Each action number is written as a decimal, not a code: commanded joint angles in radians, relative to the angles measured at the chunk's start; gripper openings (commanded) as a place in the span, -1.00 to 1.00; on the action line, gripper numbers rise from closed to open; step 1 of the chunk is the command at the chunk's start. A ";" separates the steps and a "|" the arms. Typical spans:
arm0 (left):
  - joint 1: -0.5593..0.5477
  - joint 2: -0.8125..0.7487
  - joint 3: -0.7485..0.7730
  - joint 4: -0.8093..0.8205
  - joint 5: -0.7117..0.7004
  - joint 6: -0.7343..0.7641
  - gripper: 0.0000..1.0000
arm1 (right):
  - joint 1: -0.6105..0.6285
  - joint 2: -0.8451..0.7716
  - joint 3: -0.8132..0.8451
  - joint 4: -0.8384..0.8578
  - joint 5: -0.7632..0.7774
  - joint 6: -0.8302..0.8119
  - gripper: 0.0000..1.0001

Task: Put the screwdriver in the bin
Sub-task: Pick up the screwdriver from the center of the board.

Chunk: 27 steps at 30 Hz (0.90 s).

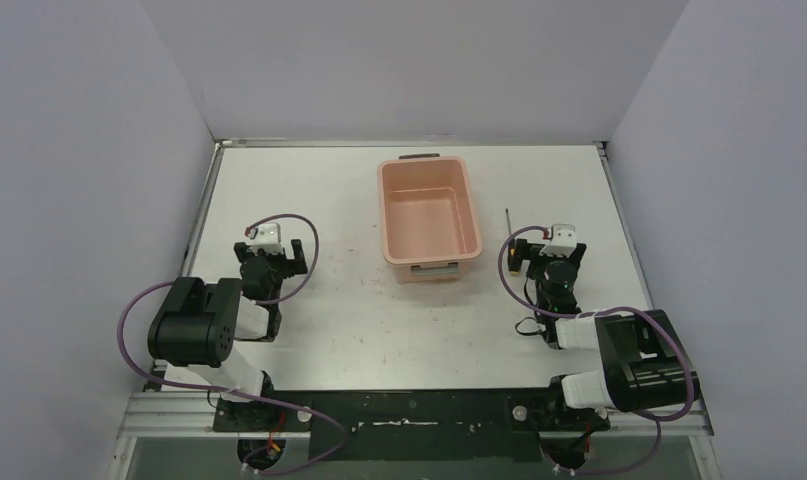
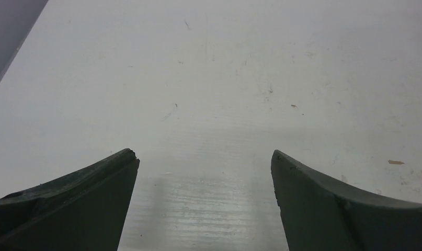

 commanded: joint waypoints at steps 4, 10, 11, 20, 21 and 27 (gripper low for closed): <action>-0.001 -0.006 0.017 0.029 0.005 0.009 0.94 | -0.006 -0.016 0.001 0.058 -0.025 -0.004 1.00; -0.001 -0.006 0.017 0.029 0.005 0.010 0.94 | -0.006 -0.014 0.002 0.056 -0.033 -0.007 1.00; -0.001 -0.006 0.017 0.030 0.005 0.010 0.94 | -0.006 -0.015 0.002 0.056 -0.034 -0.008 1.00; -0.001 -0.006 0.017 0.029 0.005 0.009 0.94 | -0.006 -0.047 0.016 0.007 -0.037 -0.007 1.00; -0.001 -0.007 0.017 0.029 0.005 0.009 0.94 | -0.006 -0.057 0.025 -0.017 -0.037 -0.006 1.00; -0.001 -0.006 0.017 0.029 0.005 0.008 0.94 | -0.006 -0.126 0.093 -0.181 -0.035 -0.001 1.00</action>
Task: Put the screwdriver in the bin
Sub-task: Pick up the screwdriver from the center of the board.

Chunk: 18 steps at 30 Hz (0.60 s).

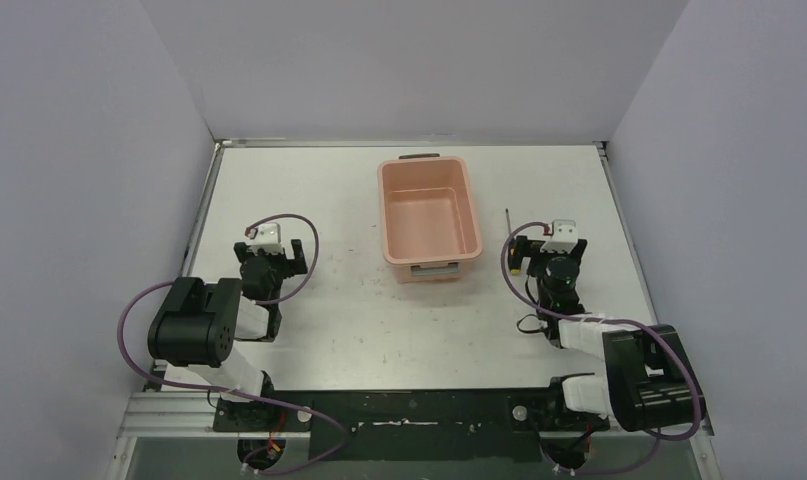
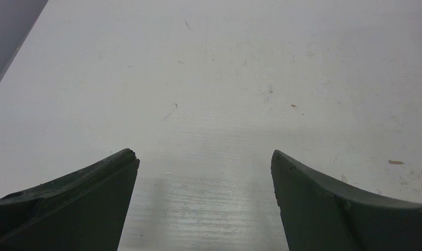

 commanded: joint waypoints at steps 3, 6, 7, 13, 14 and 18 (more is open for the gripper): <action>-0.001 -0.007 0.017 0.030 0.005 0.009 0.94 | -0.006 -0.059 0.139 -0.188 -0.014 0.012 1.00; -0.001 -0.006 0.017 0.029 0.005 0.008 0.94 | -0.006 -0.054 0.228 -0.325 -0.009 0.038 1.00; -0.001 -0.005 0.017 0.029 0.005 0.009 0.94 | -0.006 -0.051 0.263 -0.376 -0.008 0.046 1.00; -0.001 -0.006 0.017 0.029 0.005 0.010 0.94 | -0.006 -0.002 0.542 -0.761 -0.051 0.079 1.00; -0.001 -0.007 0.017 0.029 0.005 0.008 0.94 | -0.006 0.014 0.597 -0.840 -0.052 0.092 1.00; -0.001 -0.007 0.017 0.029 0.005 0.008 0.94 | -0.006 0.110 0.865 -1.185 -0.026 0.142 1.00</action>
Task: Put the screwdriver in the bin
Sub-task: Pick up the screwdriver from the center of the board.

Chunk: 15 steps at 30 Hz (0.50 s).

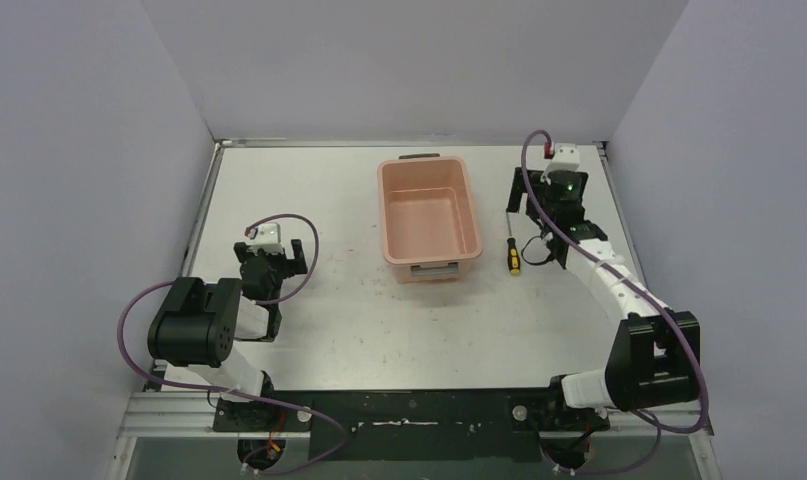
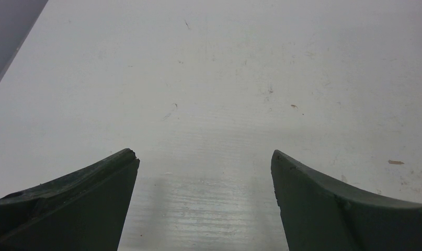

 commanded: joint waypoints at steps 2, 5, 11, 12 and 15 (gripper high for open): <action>0.000 -0.005 0.017 0.029 0.005 0.009 0.94 | -0.007 0.118 0.319 -0.512 0.024 0.081 1.00; -0.001 -0.006 0.017 0.029 0.005 0.009 0.94 | -0.008 0.177 0.467 -0.662 0.019 0.090 1.00; -0.001 -0.006 0.017 0.029 0.005 0.009 0.94 | -0.008 0.160 0.509 -0.699 -0.068 0.068 1.00; -0.001 -0.007 0.016 0.028 0.005 0.010 0.94 | -0.010 0.161 0.519 -0.707 -0.079 0.069 1.00; -0.001 -0.005 0.017 0.030 0.005 0.008 0.94 | -0.010 0.165 0.546 -0.731 -0.089 0.073 1.00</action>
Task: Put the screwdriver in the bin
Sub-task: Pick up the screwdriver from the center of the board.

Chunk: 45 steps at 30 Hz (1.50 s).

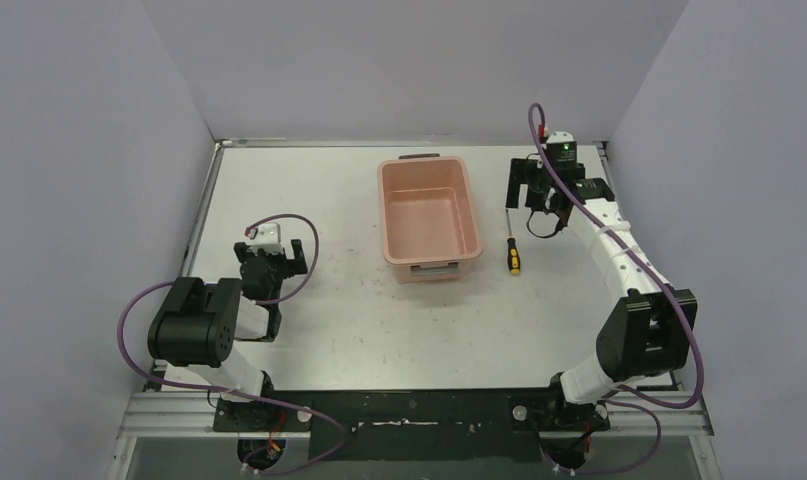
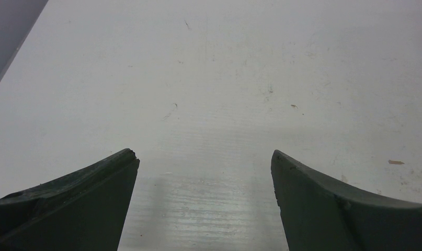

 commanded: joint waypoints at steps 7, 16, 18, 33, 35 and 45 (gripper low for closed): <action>-0.001 -0.006 0.016 0.029 0.005 0.009 0.94 | -0.009 -0.023 0.070 -0.068 -0.032 0.014 1.00; -0.001 -0.006 0.016 0.029 0.005 0.009 0.94 | -0.019 -0.044 -0.029 0.017 -0.124 0.001 1.00; -0.001 -0.006 0.016 0.029 0.005 0.009 0.94 | -0.026 -0.047 -0.072 0.053 -0.139 0.005 1.00; -0.001 -0.005 0.016 0.029 0.005 0.010 0.94 | -0.047 0.161 -0.190 0.156 -0.202 -0.006 0.92; -0.001 -0.006 0.016 0.029 0.004 0.009 0.94 | -0.048 0.186 -0.196 0.164 -0.190 -0.007 0.91; -0.001 -0.006 0.016 0.029 0.005 0.009 0.94 | -0.047 0.295 -0.204 0.183 -0.144 -0.011 0.75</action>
